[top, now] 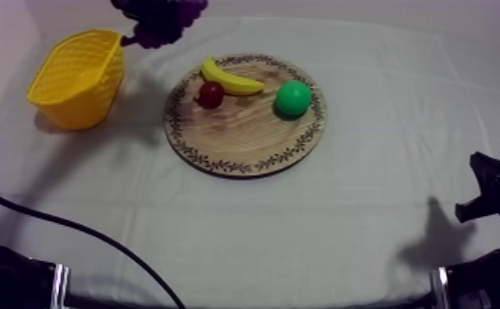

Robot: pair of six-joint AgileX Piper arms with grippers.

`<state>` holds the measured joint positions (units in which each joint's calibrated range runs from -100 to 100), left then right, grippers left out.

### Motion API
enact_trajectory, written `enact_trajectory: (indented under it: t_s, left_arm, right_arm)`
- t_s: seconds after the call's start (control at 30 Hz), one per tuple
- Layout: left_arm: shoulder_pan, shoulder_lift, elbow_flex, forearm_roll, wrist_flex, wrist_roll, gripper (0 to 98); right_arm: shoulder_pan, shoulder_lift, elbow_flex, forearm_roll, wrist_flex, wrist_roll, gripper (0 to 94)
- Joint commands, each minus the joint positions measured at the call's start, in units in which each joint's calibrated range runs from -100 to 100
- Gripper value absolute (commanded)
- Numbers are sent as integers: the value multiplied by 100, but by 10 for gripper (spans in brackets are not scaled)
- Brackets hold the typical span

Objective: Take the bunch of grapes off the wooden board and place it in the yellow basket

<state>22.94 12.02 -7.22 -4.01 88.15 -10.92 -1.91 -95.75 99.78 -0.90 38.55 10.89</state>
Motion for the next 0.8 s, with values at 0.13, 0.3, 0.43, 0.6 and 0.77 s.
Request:
enact_trajectory:
  t_s: [0.13, 0.3, 0.43, 0.6, 0.77]
  left_arm:
    - [-573, -175, 154, 36, 102, 142, 470]
    - [-1007, -280, 267, 82, 190, 195, 468]
    - [-1315, -294, 304, 78, 243, 207, 467]
    - [-1616, -249, 288, 45, 285, 230, 466]
    - [-1786, -199, 285, -57, 293, 331, 465]
  right_arm:
    - [-1, 0, 0, -1, -1, -2, 3]
    - [-1, 0, 0, -1, -1, -2, 3]
    - [-1, 0, 0, -1, -1, -2, 3]
    - [-1, 0, 0, -1, -1, -2, 3]
    - [-1, 0, 0, -1, -1, -2, 3]
